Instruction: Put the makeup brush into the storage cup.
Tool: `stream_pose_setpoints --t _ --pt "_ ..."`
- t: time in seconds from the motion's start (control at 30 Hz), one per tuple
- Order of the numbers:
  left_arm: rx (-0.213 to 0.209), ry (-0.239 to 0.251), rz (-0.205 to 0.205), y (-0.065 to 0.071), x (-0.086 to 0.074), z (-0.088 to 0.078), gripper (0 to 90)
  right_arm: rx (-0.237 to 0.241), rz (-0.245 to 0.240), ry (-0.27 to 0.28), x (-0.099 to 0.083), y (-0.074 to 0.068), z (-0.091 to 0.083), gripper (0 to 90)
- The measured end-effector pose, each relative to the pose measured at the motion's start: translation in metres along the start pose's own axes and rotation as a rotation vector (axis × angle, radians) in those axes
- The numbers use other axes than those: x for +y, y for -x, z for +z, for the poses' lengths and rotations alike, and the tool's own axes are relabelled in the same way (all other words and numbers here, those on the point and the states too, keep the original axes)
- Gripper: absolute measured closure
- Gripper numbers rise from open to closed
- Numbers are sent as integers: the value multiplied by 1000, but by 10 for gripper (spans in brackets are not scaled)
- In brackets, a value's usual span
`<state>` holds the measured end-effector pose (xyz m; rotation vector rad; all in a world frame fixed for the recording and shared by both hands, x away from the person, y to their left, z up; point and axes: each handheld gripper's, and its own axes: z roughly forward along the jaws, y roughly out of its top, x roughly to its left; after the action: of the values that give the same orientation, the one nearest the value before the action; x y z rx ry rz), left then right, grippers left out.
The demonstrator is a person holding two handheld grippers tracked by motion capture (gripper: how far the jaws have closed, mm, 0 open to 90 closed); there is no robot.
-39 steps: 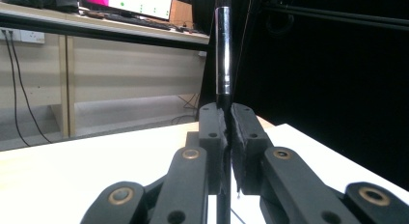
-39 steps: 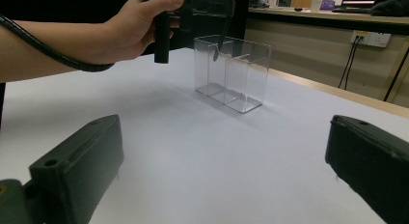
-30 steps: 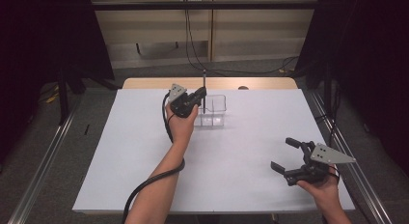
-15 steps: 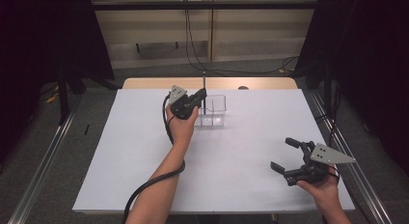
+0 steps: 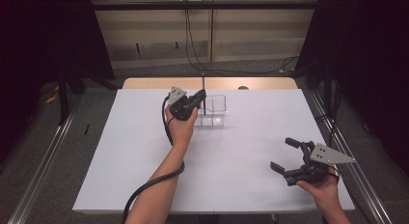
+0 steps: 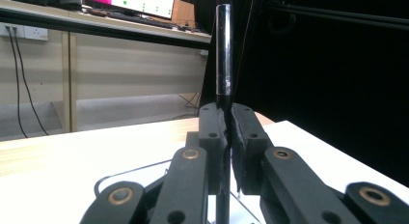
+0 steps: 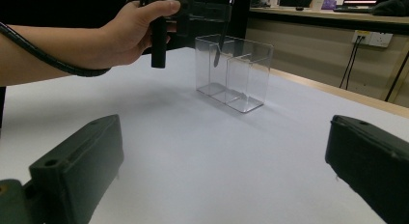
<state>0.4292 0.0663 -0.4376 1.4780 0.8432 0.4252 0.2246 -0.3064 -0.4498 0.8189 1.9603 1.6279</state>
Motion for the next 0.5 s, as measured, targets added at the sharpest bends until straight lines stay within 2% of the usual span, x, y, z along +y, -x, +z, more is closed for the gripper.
stream_pose_setpoints --t 0.5 --pt "-2 -16 1 1 -3 -2 835 2 -4 -3 0 -1 0 0"
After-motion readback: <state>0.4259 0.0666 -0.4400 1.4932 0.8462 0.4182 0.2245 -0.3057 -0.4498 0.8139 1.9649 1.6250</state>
